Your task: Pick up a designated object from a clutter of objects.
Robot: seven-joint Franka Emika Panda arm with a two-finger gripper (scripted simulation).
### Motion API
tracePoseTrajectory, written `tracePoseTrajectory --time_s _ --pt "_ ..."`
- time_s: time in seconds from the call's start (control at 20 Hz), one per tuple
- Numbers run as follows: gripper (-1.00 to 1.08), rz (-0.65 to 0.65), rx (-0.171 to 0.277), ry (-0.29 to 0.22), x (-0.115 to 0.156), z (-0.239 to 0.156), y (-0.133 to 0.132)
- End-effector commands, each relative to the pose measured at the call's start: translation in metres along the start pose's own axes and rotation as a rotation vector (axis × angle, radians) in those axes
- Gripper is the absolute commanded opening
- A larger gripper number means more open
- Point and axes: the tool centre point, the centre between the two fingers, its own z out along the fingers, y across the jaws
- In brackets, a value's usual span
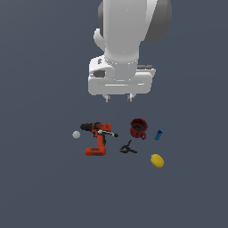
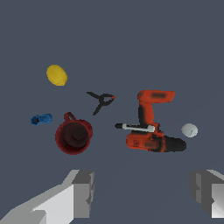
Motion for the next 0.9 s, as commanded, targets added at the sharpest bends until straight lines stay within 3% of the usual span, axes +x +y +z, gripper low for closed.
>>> tracePoseTrajectory --time_s 0.0,0.85 --pt "0.68 -0.005 -0.001 0.000 0.000 0.001 0.001" --pt "0.68 -0.210 -0.015 0.001 0.004 0.042 0.034"
